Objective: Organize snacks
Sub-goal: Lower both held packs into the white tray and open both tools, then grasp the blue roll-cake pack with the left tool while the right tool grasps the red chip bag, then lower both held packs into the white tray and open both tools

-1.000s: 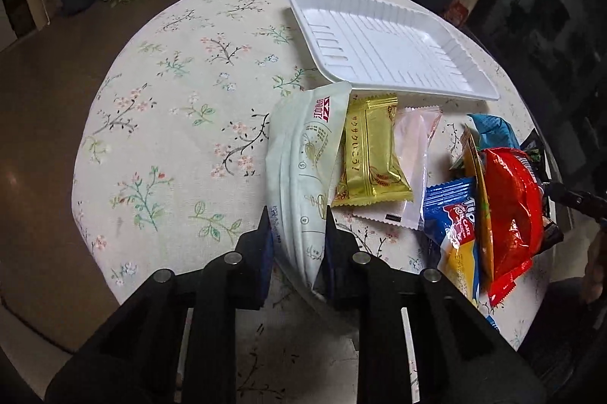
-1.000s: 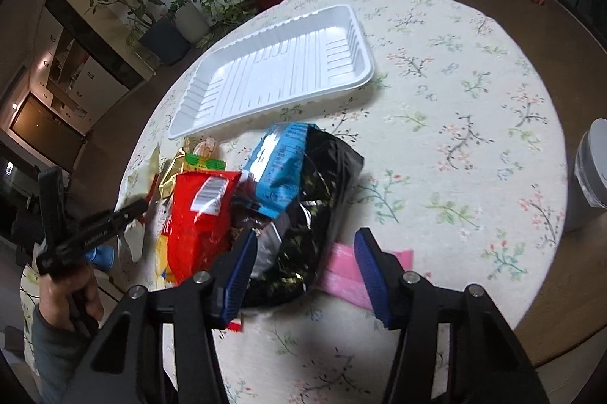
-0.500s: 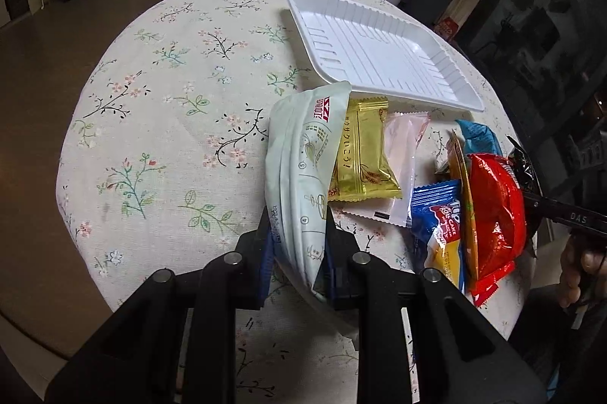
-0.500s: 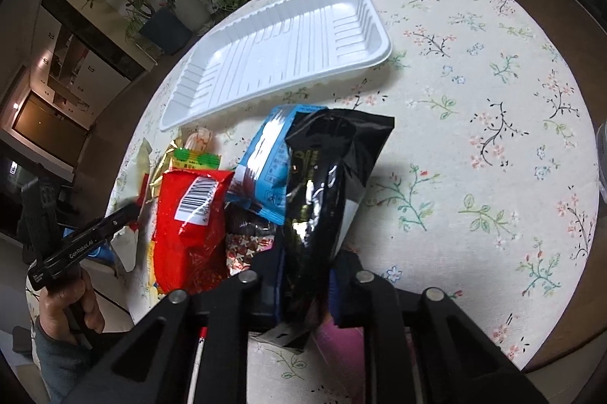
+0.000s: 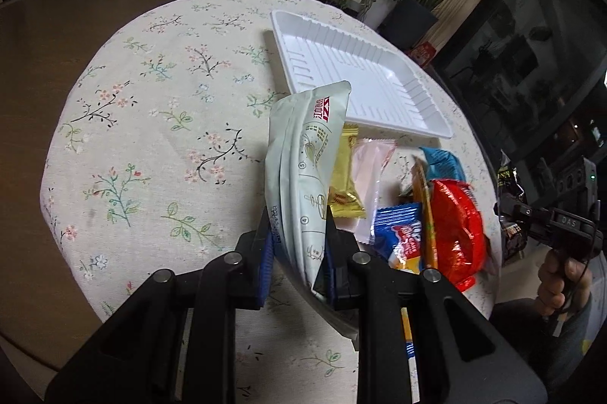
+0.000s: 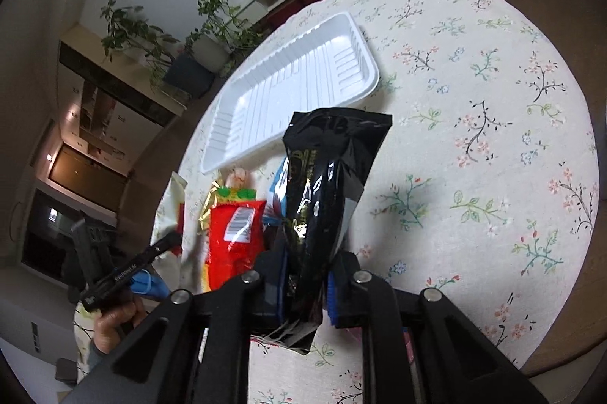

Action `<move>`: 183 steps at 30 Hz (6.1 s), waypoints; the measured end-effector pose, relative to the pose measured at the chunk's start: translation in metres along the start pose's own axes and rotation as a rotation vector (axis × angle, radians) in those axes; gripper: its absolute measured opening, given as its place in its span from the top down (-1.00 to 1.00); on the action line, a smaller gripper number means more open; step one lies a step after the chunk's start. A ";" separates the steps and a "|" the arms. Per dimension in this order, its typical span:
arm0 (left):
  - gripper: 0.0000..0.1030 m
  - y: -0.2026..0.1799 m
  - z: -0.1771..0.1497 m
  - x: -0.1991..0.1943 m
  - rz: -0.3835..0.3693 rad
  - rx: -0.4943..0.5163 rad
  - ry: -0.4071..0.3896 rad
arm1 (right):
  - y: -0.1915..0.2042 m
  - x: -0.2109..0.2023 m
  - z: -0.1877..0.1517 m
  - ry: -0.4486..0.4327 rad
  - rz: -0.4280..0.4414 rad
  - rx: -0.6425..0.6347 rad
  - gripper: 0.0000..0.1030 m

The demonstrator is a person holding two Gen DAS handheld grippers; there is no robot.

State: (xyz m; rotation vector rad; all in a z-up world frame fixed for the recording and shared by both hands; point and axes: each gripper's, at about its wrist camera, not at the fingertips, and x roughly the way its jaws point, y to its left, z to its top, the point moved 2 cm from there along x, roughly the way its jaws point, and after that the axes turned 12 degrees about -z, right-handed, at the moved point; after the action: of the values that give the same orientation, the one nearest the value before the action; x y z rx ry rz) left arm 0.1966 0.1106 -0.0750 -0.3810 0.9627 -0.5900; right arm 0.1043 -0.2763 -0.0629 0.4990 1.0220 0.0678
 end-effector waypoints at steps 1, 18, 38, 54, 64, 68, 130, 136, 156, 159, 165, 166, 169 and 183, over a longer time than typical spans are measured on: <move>0.62 -0.001 0.002 -0.003 -0.023 -0.007 -0.009 | -0.002 -0.003 0.003 -0.004 0.006 0.004 0.67; 0.62 -0.055 0.136 0.029 -0.085 0.121 0.040 | 0.024 0.003 0.141 -0.043 0.033 -0.068 0.67; 0.61 -0.027 0.146 0.171 0.090 0.042 0.178 | 0.060 0.169 0.178 0.194 -0.170 -0.211 0.66; -0.80 -0.057 0.151 0.113 0.055 0.103 0.067 | 0.058 0.104 0.174 0.081 -0.102 -0.194 -0.22; -0.99 -0.104 0.033 -0.016 0.093 0.201 -0.083 | 0.051 -0.034 0.071 -0.195 -0.052 -0.268 -0.60; -0.99 -0.106 -0.024 -0.031 0.075 0.140 -0.099 | 0.048 -0.038 0.018 -0.157 -0.021 -0.226 -0.56; 0.50 -0.078 -0.040 0.077 0.254 0.177 0.194 | 0.046 0.002 -0.026 -0.094 0.063 -0.143 0.39; 0.51 -0.074 -0.047 0.066 0.220 0.158 0.176 | 0.045 0.001 -0.026 -0.102 0.059 -0.149 0.39; 0.51 -0.073 -0.004 -0.052 -0.124 0.074 -0.016 | 0.008 -0.059 0.020 -0.152 0.096 -0.040 0.39; 0.51 -0.070 0.038 -0.059 -0.121 0.092 -0.045 | 0.000 -0.077 0.050 -0.190 0.052 -0.030 0.39; 0.51 -0.060 0.118 -0.040 -0.126 0.072 -0.054 | 0.035 -0.083 0.117 -0.237 0.022 -0.090 0.39; 0.51 -0.060 0.127 -0.033 -0.114 0.075 -0.043 | 0.045 -0.076 0.126 -0.230 0.022 -0.103 0.39; 0.51 -0.056 0.148 0.010 -0.069 0.079 0.036 | 0.078 -0.041 0.150 -0.167 0.035 -0.147 0.39; 0.51 -0.042 0.152 0.135 0.049 0.107 0.188 | 0.120 0.126 0.159 0.067 -0.155 -0.291 0.39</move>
State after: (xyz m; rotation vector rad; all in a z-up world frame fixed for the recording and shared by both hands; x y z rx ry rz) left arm 0.3721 0.0011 -0.0599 -0.2082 1.1115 -0.6380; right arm 0.3241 -0.1931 -0.0452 0.1526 1.0927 0.0937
